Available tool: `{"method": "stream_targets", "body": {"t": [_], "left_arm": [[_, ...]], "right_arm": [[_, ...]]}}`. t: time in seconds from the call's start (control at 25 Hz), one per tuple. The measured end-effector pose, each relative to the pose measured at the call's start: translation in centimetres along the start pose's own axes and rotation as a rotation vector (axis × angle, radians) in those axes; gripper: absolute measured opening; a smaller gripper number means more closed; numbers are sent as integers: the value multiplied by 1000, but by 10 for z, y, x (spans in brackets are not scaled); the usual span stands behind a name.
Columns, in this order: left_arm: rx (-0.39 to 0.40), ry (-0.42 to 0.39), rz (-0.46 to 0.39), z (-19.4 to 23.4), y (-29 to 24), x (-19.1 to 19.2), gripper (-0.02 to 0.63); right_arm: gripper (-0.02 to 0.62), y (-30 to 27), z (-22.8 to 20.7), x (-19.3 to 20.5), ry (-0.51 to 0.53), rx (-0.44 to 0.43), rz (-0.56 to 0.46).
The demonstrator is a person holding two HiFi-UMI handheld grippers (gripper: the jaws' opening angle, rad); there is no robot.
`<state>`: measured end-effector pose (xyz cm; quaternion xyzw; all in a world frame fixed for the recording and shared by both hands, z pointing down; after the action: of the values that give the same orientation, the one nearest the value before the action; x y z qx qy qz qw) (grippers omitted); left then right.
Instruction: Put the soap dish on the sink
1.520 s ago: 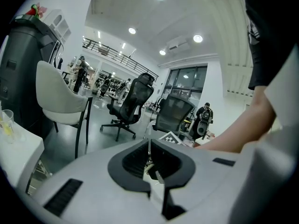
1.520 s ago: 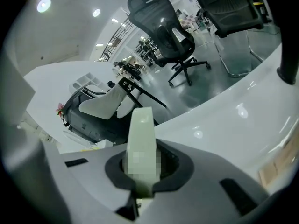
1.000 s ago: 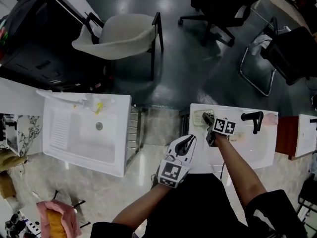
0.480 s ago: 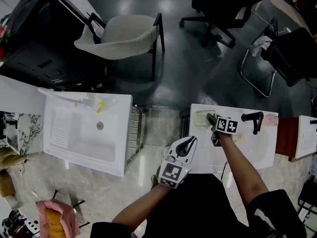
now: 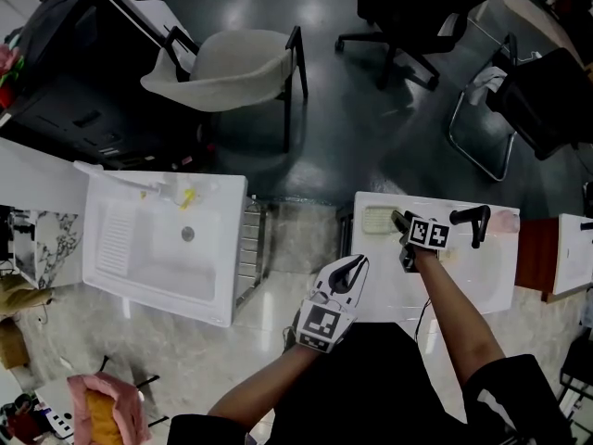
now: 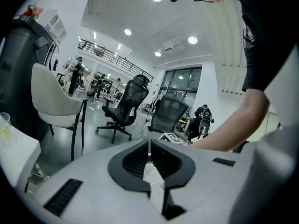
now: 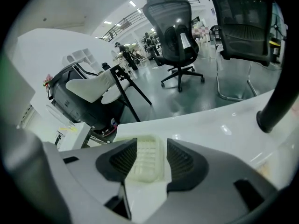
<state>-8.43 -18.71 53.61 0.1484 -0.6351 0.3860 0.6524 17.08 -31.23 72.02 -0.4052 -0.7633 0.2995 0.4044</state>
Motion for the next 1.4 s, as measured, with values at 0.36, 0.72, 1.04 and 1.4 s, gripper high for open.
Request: {"method": "stream_targets", "body": {"t": [0.36, 0.72, 1.04, 1.4], "left_arm": [[-38, -12, -9, -27, 6, -7, 20], [-161, 5, -34, -59, 25, -8, 21], [-249, -22, -52, -83, 29, -17, 21], [-268, -32, -63, -134, 22, -19, 20]], "right_arm": [[183, 44, -17, -2, 47, -50, -41], [182, 98, -37, 13, 69, -123, -54], [181, 154, -43, 30, 146, -206, -44], [182, 248, -39, 62, 307, -333, -126]]}}
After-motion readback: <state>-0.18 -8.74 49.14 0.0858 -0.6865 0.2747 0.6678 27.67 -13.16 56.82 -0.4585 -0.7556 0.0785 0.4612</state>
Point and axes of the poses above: the fingertips, and each gripper's own axes: y backward along the fingers, z to its left, x out of its underside, the point moved 9 cm from there along y, backward along the fingers, and after that the axes turned 12 degrees about -y, right-handed, at the moved point
